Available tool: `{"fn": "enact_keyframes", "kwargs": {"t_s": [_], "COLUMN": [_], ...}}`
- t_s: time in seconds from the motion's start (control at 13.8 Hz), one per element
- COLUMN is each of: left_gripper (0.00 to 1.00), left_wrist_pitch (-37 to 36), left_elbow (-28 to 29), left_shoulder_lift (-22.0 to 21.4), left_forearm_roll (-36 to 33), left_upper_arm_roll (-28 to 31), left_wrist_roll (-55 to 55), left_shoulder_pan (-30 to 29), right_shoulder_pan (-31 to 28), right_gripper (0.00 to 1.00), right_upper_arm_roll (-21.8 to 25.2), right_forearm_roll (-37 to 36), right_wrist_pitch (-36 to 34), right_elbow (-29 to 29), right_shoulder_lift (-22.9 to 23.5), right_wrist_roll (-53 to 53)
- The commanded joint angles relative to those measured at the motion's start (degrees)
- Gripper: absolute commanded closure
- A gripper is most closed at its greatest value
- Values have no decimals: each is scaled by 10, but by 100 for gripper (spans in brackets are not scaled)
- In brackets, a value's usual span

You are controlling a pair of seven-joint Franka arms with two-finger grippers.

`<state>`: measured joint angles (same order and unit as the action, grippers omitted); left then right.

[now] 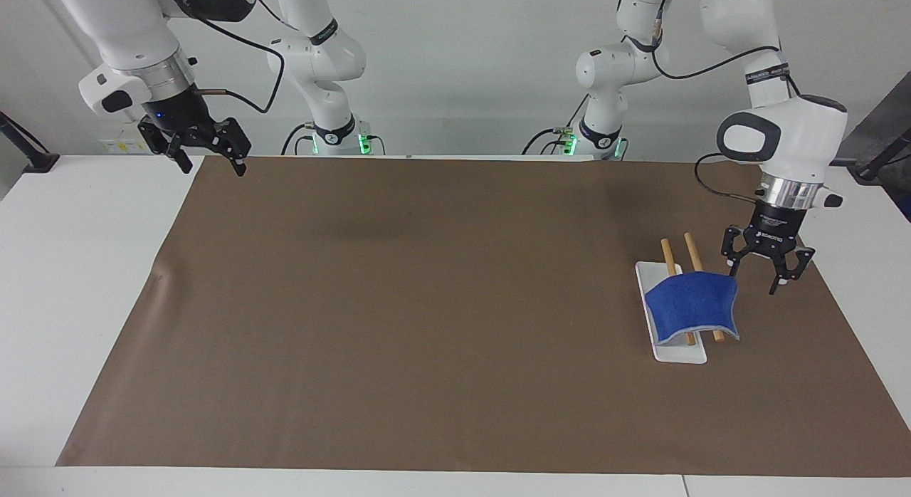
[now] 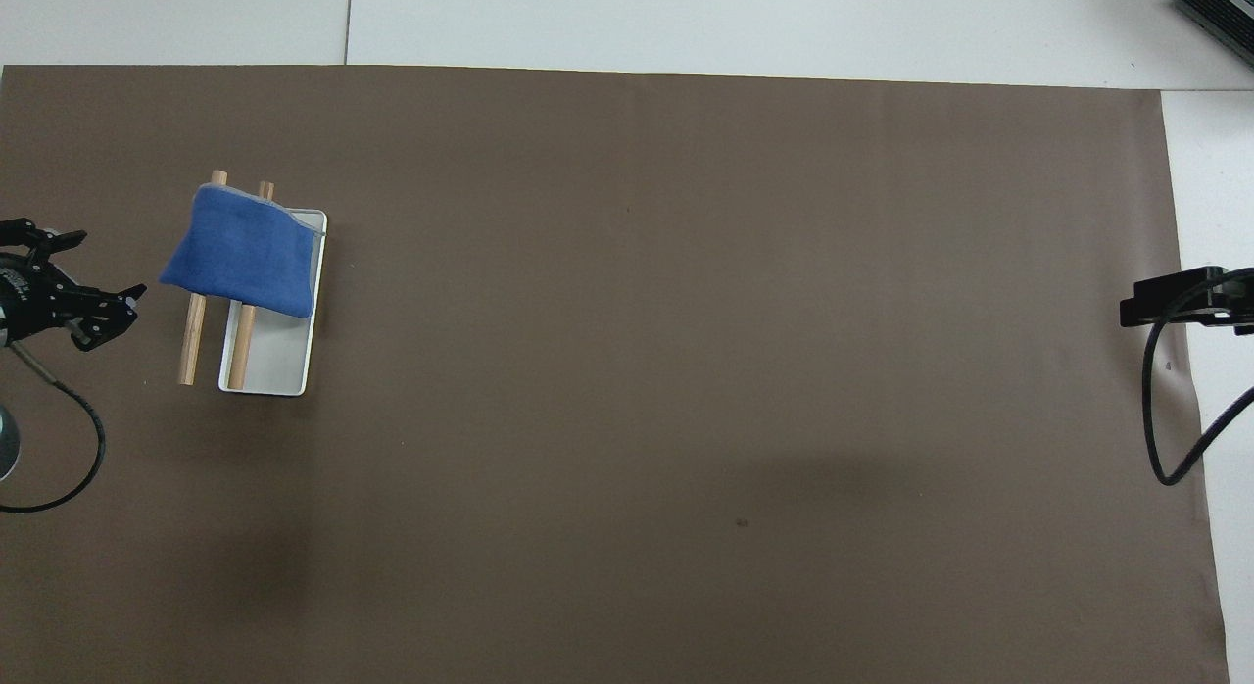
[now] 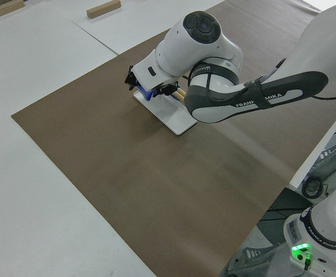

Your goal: Right arm passes towel to left arm to hang

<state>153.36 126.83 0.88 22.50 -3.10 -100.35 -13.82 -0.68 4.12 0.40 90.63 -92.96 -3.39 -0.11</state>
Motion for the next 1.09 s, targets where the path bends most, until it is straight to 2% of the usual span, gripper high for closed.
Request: {"fn": "enact_keyframes", "kwargs": {"t_s": [0.0,0.36,0.51,0.8,1.02], "left_gripper": [0,0,0,0,0], "left_wrist_pitch": [-32,-75,-97,-150,-183], "left_elbow": [-1,-40,-61,-98,-118], "left_shoulder_lift": [-16,-14,-15,-26,-26], "left_forearm_roll": [6,-4,-26,-38,-80], "left_upper_arm_roll": [-3,-3,-5,-8,-9], "left_wrist_roll": [5,6,5,5,4], "left_shoulder_pan": [-33,-38,-28,19,75], "right_shoulder_pan": [-1,0,0,1,1], "right_gripper": [0,0,0,0,0], "right_upper_arm_roll": [-4,-4,-5,-5,-5], "right_forearm_roll": [-11,-12,-10,-7,-7], "right_wrist_pitch": [4,-28,-16,-14,-14], "right_elbow": [-18,26,6,2,2], "right_shoulder_lift": [-16,7,0,-3,-3], "right_wrist_roll": [-10,-11,-11,-10,-10]}}
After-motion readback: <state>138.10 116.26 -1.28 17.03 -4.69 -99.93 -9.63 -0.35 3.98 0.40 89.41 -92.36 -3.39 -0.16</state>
